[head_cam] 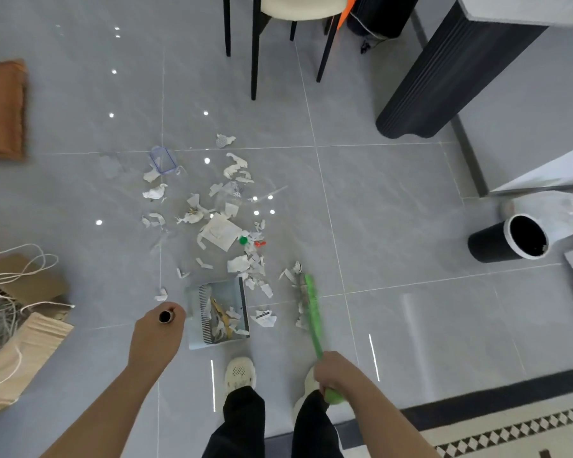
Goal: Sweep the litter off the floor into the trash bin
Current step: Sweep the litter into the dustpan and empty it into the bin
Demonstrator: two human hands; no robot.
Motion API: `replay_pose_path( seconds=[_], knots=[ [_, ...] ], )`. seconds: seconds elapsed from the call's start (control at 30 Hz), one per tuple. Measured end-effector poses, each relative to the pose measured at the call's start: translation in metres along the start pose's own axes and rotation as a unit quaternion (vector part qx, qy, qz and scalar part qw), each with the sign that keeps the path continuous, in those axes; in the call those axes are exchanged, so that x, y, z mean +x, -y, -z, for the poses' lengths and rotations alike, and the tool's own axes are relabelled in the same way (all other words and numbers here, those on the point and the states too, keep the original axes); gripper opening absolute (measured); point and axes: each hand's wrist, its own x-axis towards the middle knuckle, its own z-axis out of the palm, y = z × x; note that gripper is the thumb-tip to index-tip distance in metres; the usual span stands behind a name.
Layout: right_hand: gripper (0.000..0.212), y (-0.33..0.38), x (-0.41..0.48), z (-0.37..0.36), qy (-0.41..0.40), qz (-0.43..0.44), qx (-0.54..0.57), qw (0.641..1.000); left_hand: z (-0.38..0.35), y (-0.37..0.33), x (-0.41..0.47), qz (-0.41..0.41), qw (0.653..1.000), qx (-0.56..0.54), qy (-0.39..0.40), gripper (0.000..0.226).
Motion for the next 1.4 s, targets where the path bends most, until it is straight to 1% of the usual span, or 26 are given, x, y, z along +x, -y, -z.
replay_pose_path(
  seconds=[0.1,0.17,0.23,0.27,0.33,0.37,0.43,0.47,0.53,0.6,0.67,0.77,0.8,0.87,0.93,1.0,1.1,1.13,1.23,1.33,1.4],
  knots=[
    [0.008,0.032,-0.008,-0.034,0.039,0.038,-0.058,0.997,-0.002,0.005,0.001,0.024,0.999,-0.036,0.018,0.028],
    [0.016,0.050,-0.014,-0.054,0.061,0.060,-0.067,0.994,0.002,0.004,0.000,0.039,0.997,-0.060,0.026,0.028],
    [0.012,0.063,-0.019,-0.066,0.072,0.080,-0.078,0.991,0.003,0.001,0.000,0.039,0.997,-0.066,0.025,0.027],
    [0.009,0.067,-0.021,-0.068,0.070,0.090,-0.095,0.989,0.002,0.000,0.001,0.042,0.997,-0.064,0.026,0.026],
    [0.018,0.068,-0.024,-0.066,0.075,0.084,-0.108,0.988,-0.003,-0.002,0.004,0.033,0.997,-0.053,0.033,0.027],
    [0.016,0.066,-0.025,-0.063,0.083,0.081,-0.106,0.988,-0.006,-0.003,0.005,0.029,0.998,-0.045,0.035,0.027],
    [0.009,0.061,-0.028,-0.053,0.099,0.081,-0.084,0.988,-0.011,-0.009,0.006,0.024,0.998,-0.030,0.041,0.020],
    [0.011,0.058,-0.028,-0.048,0.104,0.080,-0.068,0.989,-0.011,-0.014,0.004,0.019,0.999,-0.026,0.040,0.018],
    [0.018,0.050,-0.037,-0.030,0.109,0.075,-0.044,0.990,-0.007,-0.029,-0.001,0.011,0.999,-0.033,0.035,0.016],
    [0.021,0.043,-0.049,-0.010,0.113,0.066,-0.019,0.991,-0.001,-0.043,-0.004,0.023,0.997,-0.062,0.031,0.013],
    [0.019,0.035,-0.063,0.012,0.109,0.060,-0.001,0.992,0.003,-0.054,-0.003,0.032,0.996,-0.068,0.039,0.018],
    [0.021,0.021,-0.081,0.048,0.088,0.067,-0.002,0.994,0.004,-0.081,-0.006,0.019,0.996,-0.078,0.049,0.027],
    [0.023,0.017,-0.084,0.058,0.083,0.069,-0.004,0.994,0.005,-0.090,-0.007,0.014,0.995,-0.086,0.050,0.028],
    [0.034,0.001,-0.091,0.084,0.063,0.074,-0.009,0.995,0.001,-0.117,-0.012,0.003,0.993,-0.108,0.050,0.028],
    [0.041,-0.014,-0.097,0.109,0.044,0.074,-0.009,0.996,-0.007,-0.140,-0.014,0.002,0.990,-0.135,0.047,0.035],
    [0.040,-0.037,-0.102,0.139,0.032,0.061,0.039,0.997,-0.018,-0.172,-0.026,0.002,0.987,-0.149,0.052,0.037],
    [0.029,-0.070,-0.105,0.182,0.016,0.057,0.073,0.996,-0.034,-0.229,-0.063,-0.010,0.982,-0.176,0.061,0.020],
    [0.024,-0.083,-0.106,0.197,0.012,0.060,0.077,0.995,-0.043,-0.247,-0.075,-0.019,0.982,-0.179,0.059,0.018],
    [0.020,-0.120,-0.110,0.245,-0.002,0.059,0.101,0.993,-0.073,-0.295,-0.100,-0.034,0.979,-0.192,0.053,0.018],
    [0.021,-0.163,-0.117,0.297,-0.016,0.054,0.126,0.990,-0.117,-0.343,-0.117,-0.069,0.980,-0.181,0.041,0.033],
    [0.025,-0.190,-0.120,0.334,-0.030,0.060,0.125,0.990,-0.146,-0.376,-0.127,-0.085,0.976,-0.196,0.039,0.034]
  ],
)
